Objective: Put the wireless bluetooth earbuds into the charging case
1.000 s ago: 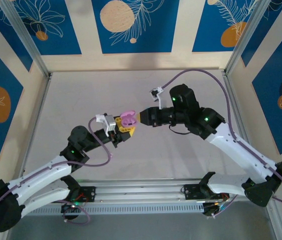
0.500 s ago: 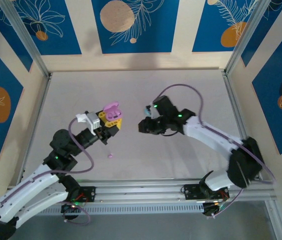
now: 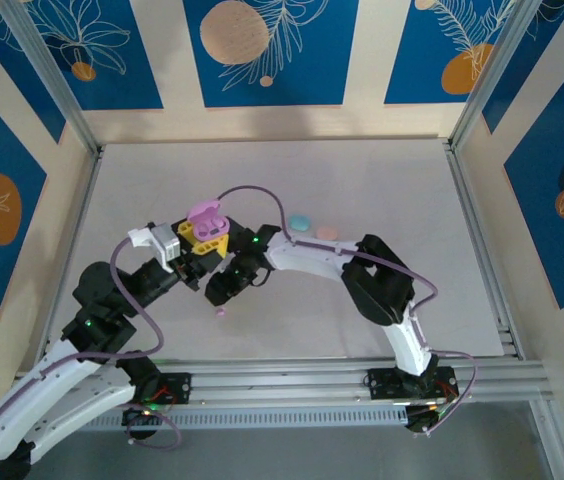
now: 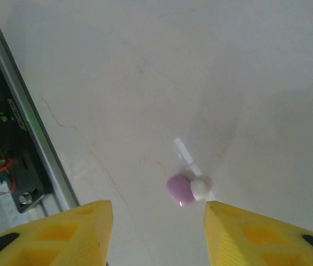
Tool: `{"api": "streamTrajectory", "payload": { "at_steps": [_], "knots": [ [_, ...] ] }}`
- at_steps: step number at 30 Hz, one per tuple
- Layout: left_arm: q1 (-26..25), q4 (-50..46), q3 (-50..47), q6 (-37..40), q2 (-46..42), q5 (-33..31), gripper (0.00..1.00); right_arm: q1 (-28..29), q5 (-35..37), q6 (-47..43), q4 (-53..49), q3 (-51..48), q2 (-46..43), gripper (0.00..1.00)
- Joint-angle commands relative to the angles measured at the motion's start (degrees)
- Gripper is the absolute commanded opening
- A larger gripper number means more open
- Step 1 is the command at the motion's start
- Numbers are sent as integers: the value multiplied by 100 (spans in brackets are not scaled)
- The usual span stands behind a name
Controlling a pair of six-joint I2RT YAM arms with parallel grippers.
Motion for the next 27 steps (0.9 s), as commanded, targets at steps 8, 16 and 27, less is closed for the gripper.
{"api": "streamTrajectory", "payload": {
  "at_steps": [8, 16, 27],
  "knots": [
    [-39, -150, 290, 85, -124, -111, 22, 360, 566, -2931, -966, 816, 726, 52],
    [-34, -136, 299, 83, -63, -99, 22, 460, 710, -3398, -961, 984, 966, 53],
    [-35, -175, 308, 61, -37, -93, 22, 495, 993, -3732, -1153, 1210, 1313, 50]
  ]
}}
